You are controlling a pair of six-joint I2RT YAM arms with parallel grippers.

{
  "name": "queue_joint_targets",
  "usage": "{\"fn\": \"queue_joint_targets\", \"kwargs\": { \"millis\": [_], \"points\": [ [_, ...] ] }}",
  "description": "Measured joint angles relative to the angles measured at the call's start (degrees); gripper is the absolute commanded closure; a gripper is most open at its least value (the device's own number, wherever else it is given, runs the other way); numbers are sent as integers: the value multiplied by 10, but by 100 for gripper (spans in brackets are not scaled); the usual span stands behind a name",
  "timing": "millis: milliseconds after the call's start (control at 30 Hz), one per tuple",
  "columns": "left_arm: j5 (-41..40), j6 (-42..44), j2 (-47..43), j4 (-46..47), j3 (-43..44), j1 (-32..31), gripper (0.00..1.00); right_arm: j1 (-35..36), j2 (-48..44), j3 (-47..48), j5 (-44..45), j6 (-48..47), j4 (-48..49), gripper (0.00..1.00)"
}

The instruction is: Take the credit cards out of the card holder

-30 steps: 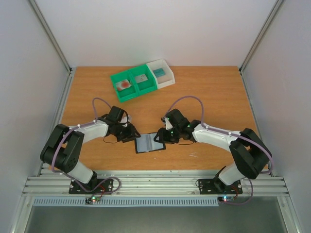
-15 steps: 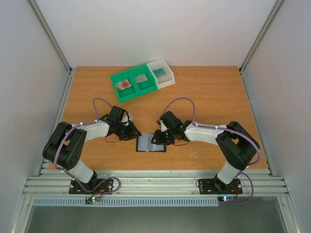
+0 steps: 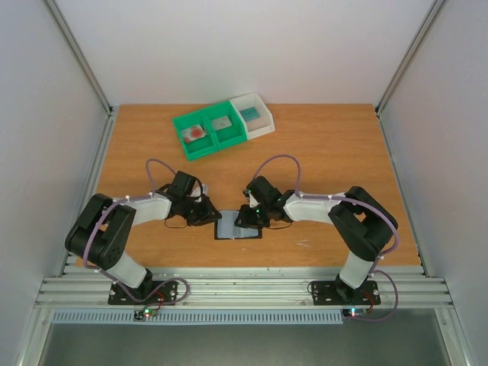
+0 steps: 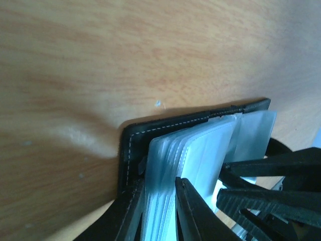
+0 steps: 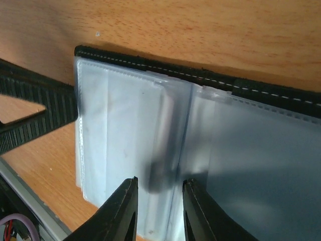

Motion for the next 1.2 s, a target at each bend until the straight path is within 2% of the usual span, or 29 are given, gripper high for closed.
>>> {"fn": "queue_joint_targets", "kwargs": {
  "millis": [233,433,533,667,867,1200],
  "points": [
    [-3,-11,-18,0,-14,-7,80,0,6,0,1,3,8,80],
    [-9,-17,-31,-2,-14,-8,68,0,7,0,12,5,9,87],
    [-10,-19,-44,-3,-14,-8,58,0,8,-2,14,5,11,91],
    [-10,-29,-64,-3,-14,-8,54,0,8,-7,18,6,18,94],
    [-5,-36,-78,2,-14,-8,52,0,7,-11,22,7,25,93],
    [9,-52,-76,30,-31,-8,51,9,-3,-11,21,14,21,80]
  ]
}}
